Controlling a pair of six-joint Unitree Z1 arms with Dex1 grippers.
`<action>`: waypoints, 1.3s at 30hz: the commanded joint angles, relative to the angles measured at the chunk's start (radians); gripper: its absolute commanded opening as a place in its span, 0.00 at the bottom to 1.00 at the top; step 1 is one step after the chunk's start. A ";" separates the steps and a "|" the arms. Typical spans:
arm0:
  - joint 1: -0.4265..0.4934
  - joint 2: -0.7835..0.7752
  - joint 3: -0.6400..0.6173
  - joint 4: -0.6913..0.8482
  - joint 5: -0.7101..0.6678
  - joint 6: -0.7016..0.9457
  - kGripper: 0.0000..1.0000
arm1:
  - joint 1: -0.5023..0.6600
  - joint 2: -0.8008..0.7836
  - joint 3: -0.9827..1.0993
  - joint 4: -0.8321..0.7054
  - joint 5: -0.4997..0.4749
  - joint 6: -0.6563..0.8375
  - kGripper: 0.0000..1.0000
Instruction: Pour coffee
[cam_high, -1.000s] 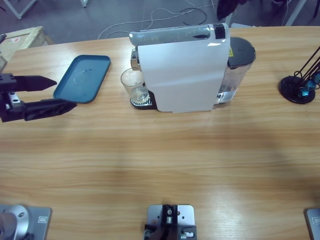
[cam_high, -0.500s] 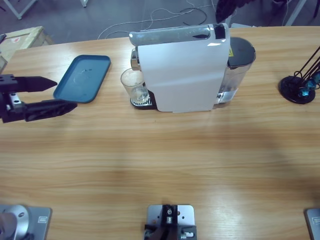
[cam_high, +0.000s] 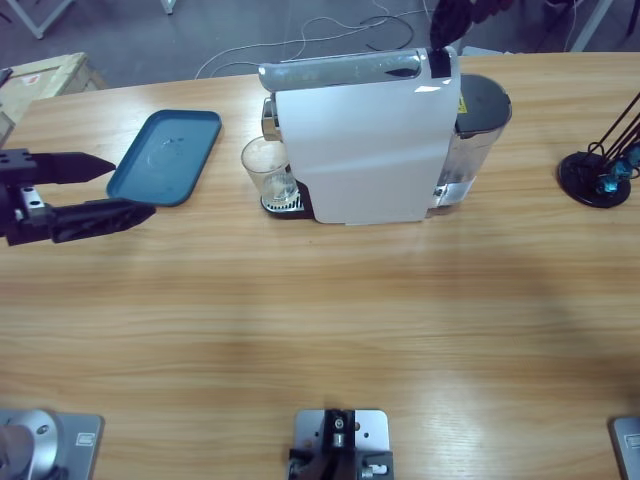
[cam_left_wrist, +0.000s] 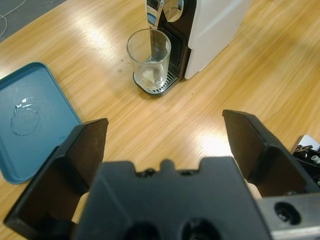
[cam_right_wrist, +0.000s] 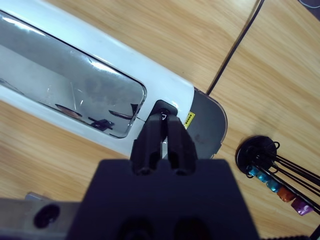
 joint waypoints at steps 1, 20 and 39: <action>-0.009 -0.008 0.036 -0.012 0.011 -0.008 0.99 | 0.089 -0.127 0.004 0.006 -0.087 0.037 1.00; -0.009 -0.021 0.040 -0.013 0.003 -0.007 0.99 | 0.089 -0.135 0.112 -0.030 -0.018 0.122 1.00; -0.032 -0.026 0.044 -0.013 0.002 -0.002 0.99 | 0.086 -0.197 0.220 -0.096 -0.021 0.159 1.00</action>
